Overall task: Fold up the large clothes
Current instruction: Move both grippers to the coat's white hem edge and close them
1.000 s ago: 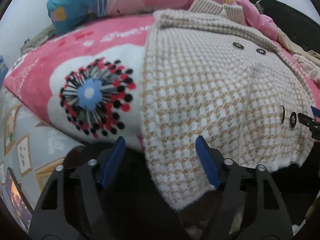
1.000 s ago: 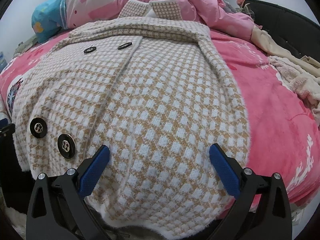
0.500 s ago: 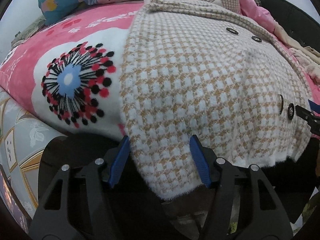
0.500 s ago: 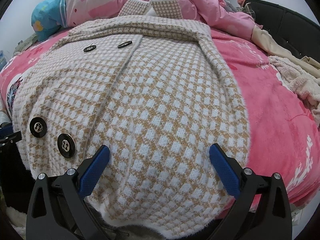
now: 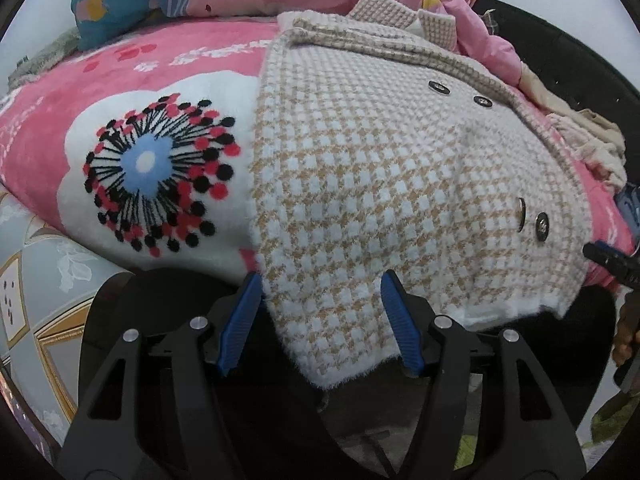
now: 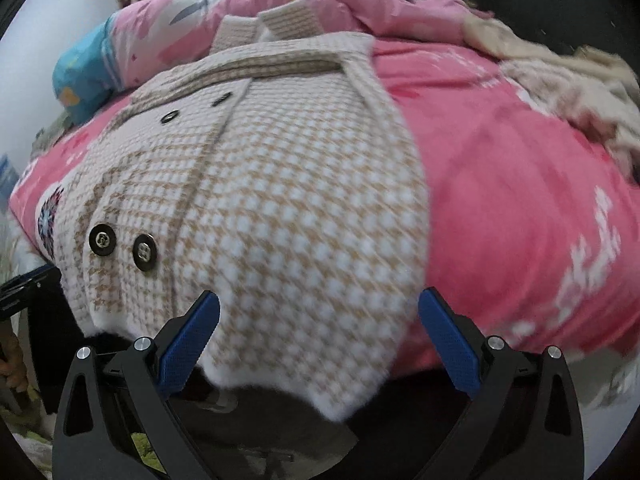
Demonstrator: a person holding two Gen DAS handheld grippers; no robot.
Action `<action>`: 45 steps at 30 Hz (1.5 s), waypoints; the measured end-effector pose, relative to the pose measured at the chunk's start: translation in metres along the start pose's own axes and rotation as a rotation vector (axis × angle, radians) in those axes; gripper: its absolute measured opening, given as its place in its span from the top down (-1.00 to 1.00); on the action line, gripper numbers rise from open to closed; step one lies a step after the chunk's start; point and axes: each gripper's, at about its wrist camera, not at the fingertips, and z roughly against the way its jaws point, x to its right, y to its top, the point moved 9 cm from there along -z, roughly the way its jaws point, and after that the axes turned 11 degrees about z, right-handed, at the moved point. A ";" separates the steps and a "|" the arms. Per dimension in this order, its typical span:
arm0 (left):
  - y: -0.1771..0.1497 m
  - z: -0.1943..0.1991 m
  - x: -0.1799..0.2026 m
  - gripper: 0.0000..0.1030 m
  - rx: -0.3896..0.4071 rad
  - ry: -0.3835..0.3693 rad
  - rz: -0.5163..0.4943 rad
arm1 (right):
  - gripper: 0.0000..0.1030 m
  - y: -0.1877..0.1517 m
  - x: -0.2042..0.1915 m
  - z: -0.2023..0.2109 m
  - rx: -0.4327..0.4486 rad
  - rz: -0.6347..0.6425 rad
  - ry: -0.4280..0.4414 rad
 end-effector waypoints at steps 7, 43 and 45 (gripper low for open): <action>0.007 -0.017 -0.012 -0.16 -0.071 -0.018 0.092 | -0.88 -0.021 0.024 -0.002 0.006 -0.081 0.033; -0.010 -0.055 0.028 0.41 -0.126 0.169 -0.001 | 0.59 -0.082 0.006 -0.037 -0.143 -0.152 0.261; -0.011 -0.051 0.032 0.54 -0.114 0.158 -0.009 | 0.72 -0.079 0.002 -0.030 -0.134 -0.141 0.255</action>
